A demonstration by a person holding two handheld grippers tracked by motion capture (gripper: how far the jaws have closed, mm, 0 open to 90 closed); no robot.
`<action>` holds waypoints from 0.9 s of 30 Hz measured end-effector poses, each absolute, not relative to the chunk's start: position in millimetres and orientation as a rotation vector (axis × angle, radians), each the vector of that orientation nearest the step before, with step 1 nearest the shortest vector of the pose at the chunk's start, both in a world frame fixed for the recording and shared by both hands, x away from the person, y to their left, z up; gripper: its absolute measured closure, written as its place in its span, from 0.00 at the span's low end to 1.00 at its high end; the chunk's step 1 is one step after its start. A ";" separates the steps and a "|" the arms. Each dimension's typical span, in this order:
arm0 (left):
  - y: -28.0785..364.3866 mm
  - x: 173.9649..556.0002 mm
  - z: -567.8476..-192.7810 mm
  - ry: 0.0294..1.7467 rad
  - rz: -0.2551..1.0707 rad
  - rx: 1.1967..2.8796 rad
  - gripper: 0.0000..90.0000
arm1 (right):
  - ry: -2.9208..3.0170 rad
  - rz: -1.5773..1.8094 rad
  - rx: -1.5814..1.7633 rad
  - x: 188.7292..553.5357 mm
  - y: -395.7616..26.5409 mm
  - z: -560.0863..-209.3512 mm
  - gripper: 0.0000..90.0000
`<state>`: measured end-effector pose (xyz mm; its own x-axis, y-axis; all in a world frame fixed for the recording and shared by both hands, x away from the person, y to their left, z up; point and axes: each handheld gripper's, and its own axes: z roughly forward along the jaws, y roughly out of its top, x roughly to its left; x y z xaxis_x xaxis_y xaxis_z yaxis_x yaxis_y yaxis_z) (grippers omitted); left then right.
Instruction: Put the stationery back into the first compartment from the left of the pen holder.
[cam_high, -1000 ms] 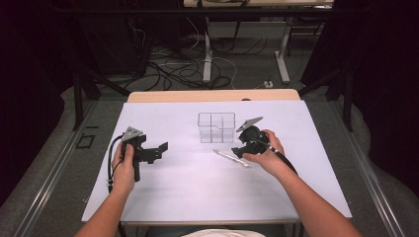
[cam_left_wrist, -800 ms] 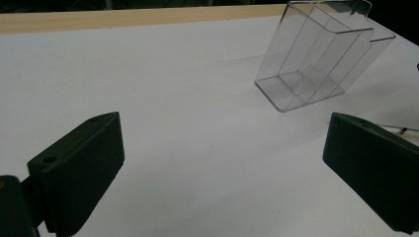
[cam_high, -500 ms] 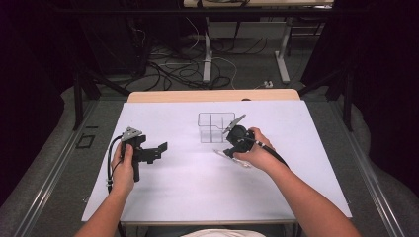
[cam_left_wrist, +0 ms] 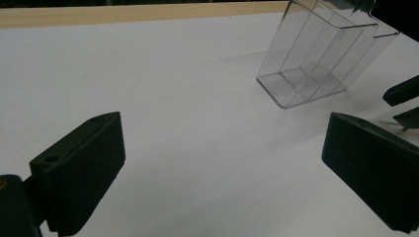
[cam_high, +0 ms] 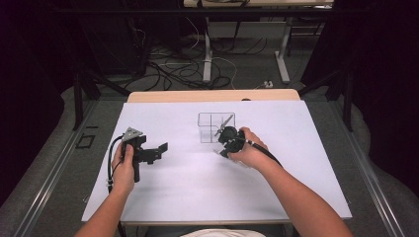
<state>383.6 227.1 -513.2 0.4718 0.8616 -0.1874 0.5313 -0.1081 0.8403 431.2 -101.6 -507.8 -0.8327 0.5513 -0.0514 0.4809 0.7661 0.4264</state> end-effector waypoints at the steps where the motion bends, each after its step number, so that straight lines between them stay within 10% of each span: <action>1: 227.4 383.8 -513.2 1.185 0.440 1.775 0.04 | 2.788 0.601 0.840 430.4 -100.3 -509.5 0.74; 27: 228.4 384.0 -513.6 1.191 0.435 1.780 0.04 | 2.825 0.555 0.866 447.3 -96.4 -528.4 0.83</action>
